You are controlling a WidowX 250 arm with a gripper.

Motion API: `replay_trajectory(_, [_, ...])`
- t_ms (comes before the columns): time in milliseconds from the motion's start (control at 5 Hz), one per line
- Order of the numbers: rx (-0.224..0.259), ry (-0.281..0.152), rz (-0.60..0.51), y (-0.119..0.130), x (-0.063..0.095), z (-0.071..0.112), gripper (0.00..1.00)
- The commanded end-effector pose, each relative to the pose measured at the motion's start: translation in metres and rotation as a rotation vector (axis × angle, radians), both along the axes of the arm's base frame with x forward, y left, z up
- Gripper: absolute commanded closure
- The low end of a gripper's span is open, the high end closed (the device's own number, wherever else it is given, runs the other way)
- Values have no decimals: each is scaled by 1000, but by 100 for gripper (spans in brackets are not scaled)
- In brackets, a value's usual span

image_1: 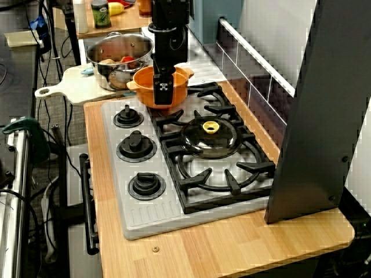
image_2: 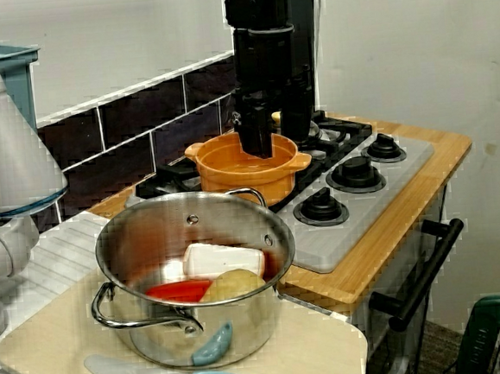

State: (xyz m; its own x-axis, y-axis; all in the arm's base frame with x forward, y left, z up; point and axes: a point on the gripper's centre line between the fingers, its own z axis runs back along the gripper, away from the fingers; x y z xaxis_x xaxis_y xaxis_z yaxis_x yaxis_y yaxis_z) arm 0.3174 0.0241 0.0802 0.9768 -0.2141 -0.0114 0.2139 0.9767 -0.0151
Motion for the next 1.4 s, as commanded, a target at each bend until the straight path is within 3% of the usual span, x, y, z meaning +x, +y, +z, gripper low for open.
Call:
replay_trajectory(0, [0, 0, 0, 0, 0, 0, 0])
replay_trajectory(400, [0, 0, 0, 0, 0, 0, 0])
replay_trajectory(600, [-41, 1, -64, -18, 7, 12, 0])
replay_trajectory(800, [-56, 3, -80, -21, 8, 13, 100])
replay_trajectory(1200, [-71, -14, -105, -20, 15, 12, 100])
